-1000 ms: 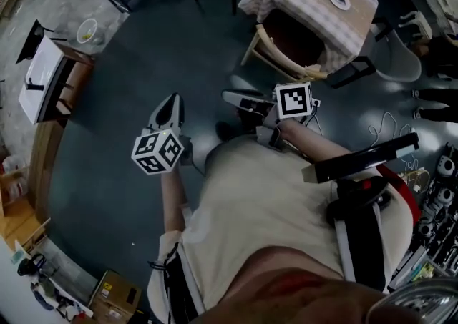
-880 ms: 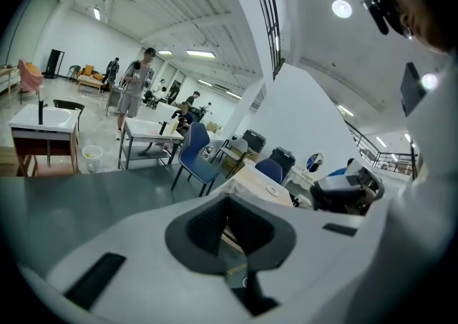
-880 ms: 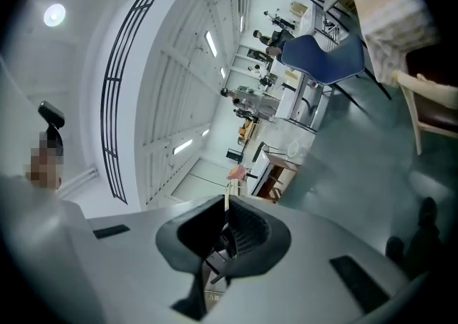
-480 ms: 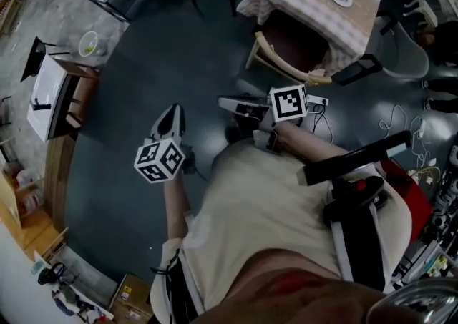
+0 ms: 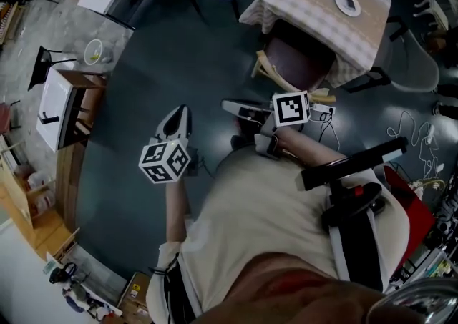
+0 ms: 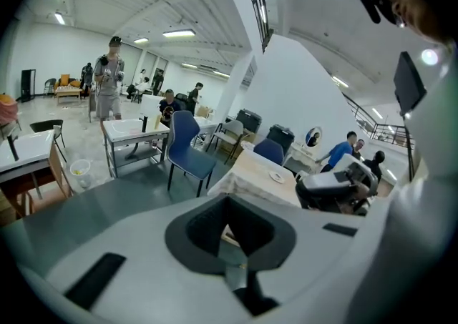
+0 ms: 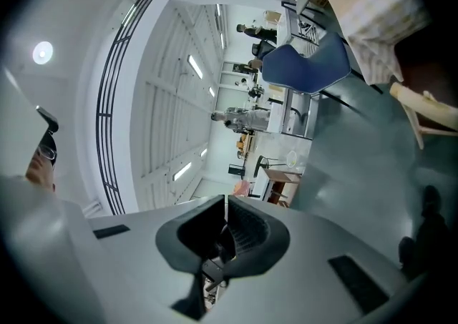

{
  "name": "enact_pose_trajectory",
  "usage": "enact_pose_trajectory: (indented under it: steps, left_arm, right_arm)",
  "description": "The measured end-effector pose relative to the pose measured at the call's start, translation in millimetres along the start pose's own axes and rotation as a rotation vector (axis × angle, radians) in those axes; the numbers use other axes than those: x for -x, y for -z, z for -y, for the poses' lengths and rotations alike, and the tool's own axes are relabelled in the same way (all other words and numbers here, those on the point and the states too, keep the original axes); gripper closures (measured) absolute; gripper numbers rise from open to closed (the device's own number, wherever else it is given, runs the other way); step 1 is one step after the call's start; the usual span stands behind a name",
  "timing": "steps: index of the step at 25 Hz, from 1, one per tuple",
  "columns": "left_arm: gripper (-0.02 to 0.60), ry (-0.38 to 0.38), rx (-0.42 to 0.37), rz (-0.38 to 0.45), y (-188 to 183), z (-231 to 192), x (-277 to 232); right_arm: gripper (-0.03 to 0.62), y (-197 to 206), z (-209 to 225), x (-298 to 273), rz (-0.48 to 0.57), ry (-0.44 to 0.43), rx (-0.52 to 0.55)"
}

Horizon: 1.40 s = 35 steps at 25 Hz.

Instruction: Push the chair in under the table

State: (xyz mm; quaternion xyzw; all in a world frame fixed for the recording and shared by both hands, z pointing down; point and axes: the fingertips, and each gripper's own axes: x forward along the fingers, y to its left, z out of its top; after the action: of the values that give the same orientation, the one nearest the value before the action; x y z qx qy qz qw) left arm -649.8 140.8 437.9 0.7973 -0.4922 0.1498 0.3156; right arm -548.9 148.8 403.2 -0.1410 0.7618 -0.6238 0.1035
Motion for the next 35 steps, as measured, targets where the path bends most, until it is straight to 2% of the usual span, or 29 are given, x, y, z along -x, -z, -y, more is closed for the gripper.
enact_pose_trajectory:
  steps: [12, 20, 28, 35]
  left_arm:
    - [0.572, -0.019, -0.088, -0.051, -52.5, 21.1, -63.5]
    - [0.572, -0.032, -0.187, -0.068, -76.0, 25.1, -88.9]
    - [0.572, 0.036, -0.224, -0.032, -107.9, -0.2, -116.9]
    - [0.572, 0.154, -0.248, -0.031, -142.7, -56.7, -131.8]
  right_arm:
    - [0.582, -81.9, 17.1, 15.7, 0.045, -0.031, -0.027]
    - [0.582, -111.7, 19.2, 18.6, 0.073, -0.054, -0.012]
    - [0.582, -147.6, 28.1, 15.9, 0.222, -0.012, -0.007]
    - [0.582, -169.2, 29.1, -38.1, 0.337, 0.068, 0.026]
